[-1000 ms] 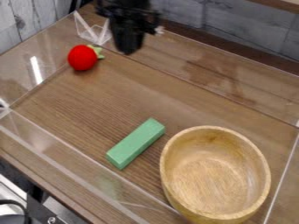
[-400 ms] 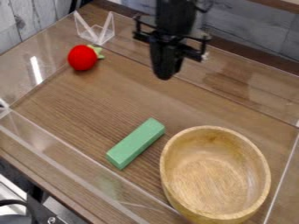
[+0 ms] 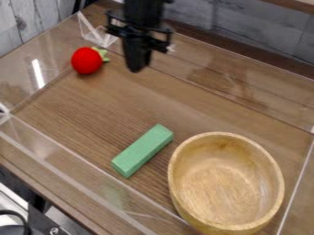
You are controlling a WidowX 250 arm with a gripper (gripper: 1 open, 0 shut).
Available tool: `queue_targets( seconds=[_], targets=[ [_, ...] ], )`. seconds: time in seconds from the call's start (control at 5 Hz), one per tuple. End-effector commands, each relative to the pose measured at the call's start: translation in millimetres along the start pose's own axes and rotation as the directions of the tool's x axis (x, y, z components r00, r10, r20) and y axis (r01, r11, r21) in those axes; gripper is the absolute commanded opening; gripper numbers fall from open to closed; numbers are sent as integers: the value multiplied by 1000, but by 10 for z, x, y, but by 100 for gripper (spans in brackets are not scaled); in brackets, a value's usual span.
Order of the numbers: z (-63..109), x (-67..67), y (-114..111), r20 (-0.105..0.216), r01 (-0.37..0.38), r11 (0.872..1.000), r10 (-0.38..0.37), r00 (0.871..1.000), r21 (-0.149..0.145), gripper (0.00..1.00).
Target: Move the red fruit to the right
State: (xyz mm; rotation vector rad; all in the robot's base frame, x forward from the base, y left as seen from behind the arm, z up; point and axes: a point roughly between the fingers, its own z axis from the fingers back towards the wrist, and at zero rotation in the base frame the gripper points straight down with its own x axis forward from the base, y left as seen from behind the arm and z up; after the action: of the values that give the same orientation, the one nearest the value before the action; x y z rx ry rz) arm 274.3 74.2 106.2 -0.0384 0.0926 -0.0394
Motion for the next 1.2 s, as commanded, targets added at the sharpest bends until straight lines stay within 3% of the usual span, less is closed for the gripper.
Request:
queue_targets(
  seconds=[0.0,0.2,0.4,0.6,0.8,1.0],
  targets=[
    [193,-92,13,63,-13,1000,12,998,13,0],
    [248,-219,-266,71,-17,1000,18,997,-6,0],
    [313,-261,-633,73,-2,1000,3,997,-20,0],
    [339,-274,-823,69,-15,1000,17,997,-26,0],
    [312,-337,-930,58,55,998,-54,997,-19,0],
    [341,-382,-749,63,77,997,-76,995,-21,100]
  ],
)
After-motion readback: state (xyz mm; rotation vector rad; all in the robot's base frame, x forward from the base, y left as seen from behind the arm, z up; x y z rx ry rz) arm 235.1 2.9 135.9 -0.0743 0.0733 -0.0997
